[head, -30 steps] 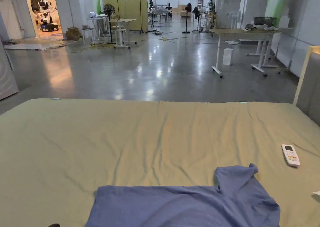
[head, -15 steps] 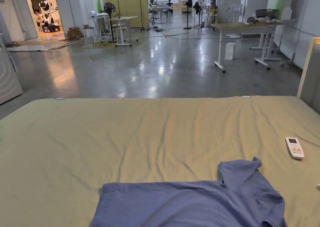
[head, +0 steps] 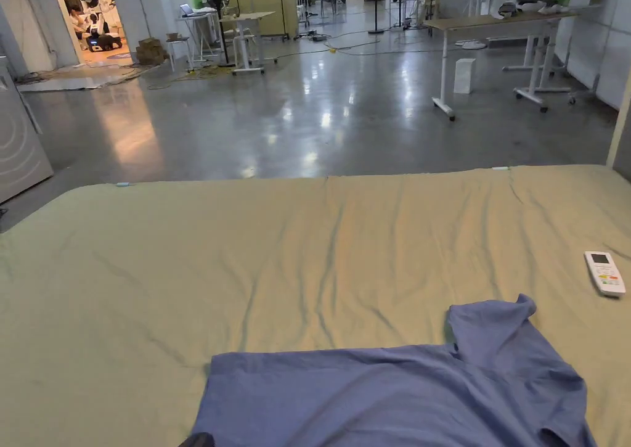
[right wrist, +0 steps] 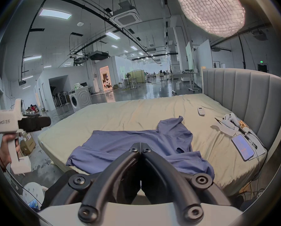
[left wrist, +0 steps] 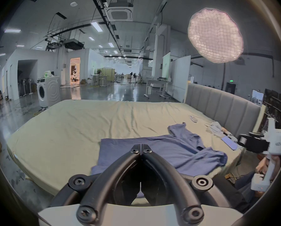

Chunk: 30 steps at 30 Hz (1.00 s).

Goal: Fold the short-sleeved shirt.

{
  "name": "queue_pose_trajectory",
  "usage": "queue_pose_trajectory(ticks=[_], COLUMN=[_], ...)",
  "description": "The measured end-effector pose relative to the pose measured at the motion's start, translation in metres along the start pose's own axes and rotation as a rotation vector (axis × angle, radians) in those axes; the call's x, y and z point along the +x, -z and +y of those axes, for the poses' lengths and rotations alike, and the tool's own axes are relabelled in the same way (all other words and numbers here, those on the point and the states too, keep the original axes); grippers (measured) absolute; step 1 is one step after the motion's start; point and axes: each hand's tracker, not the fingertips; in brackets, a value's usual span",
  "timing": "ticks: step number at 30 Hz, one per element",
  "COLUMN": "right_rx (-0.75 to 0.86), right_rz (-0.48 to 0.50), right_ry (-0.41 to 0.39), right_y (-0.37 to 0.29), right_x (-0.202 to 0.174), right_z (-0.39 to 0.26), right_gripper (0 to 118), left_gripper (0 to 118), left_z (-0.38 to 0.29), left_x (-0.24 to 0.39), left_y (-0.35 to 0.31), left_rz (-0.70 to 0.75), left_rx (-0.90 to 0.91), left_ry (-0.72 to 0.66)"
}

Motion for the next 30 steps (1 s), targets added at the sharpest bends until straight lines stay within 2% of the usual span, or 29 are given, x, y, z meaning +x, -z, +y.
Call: queue_pose_trajectory(ticks=[3,8,9,11,13,14,16,19,21,23,24,26,27,28,30], right_rx=[-0.037,-0.120,-0.131,-0.159,-0.194,-0.207,-0.236,-0.261,-0.271,-0.302,-0.316,-0.343,-0.348,-0.348,-0.353], right_rz=[-0.011,-0.048,-0.058,-0.074,-0.093,-0.098,-0.099,-0.098,-0.067,-0.078,-0.096,-0.124,-0.127,-0.130,-0.133], right_ry=[0.020,0.061,0.060,0.065,0.070,0.079,0.109,0.168,0.233,0.240,0.219,0.173,0.159,0.145,0.115], right_y=[0.007,0.025,0.027,0.032,0.037,0.040,0.046,0.051,0.050,0.049,0.049,0.051,0.054,0.056,0.064], right_x=[0.006,0.021,0.024,0.030,0.035,0.038,0.044,0.047,0.051,0.055,0.055,0.058,0.059,0.061,0.065], right_z=[-0.008,-0.022,-0.024,-0.027,-0.032,-0.034,-0.041,-0.045,-0.050,-0.055,-0.057,-0.060,-0.062,-0.063,-0.063], right_gripper=[0,0,0,0,0,0,0,0,0,0,0,0,0,0,0], left_gripper=[0,2,11,42,76,78,78,78,77,70,65,40,24,15,14], left_z=[0.011,0.004,0.003,0.000,-0.010,-0.014,-0.022,-0.029,-0.031,-0.031,-0.032,-0.035,-0.035,-0.037,-0.040], left_x=[-0.024,-0.094,-0.106,-0.118,-0.135,-0.135,-0.143,-0.151,-0.153,-0.140,-0.131,-0.115,-0.106,-0.097,-0.085], left_y=[0.050,0.188,0.213,0.257,0.297,0.314,0.345,0.376,0.390,0.393,0.393,0.391,0.390,0.389,0.395], left_rz=[0.006,0.002,0.010,0.075,0.075,0.078,0.100,0.134,0.167,0.235,0.251,0.233,0.207,0.181,0.187], left_rx=[-0.083,-0.291,-0.332,-0.393,-0.446,-0.474,-0.518,-0.531,-0.575,-0.631,-0.656,-0.665,-0.638,-0.635,-0.664], left_ry=[-0.038,-0.205,-0.209,-0.204,-0.247,-0.252,-0.291,-0.248,-0.235,-0.203,-0.167,-0.053,0.023,0.057,0.061])
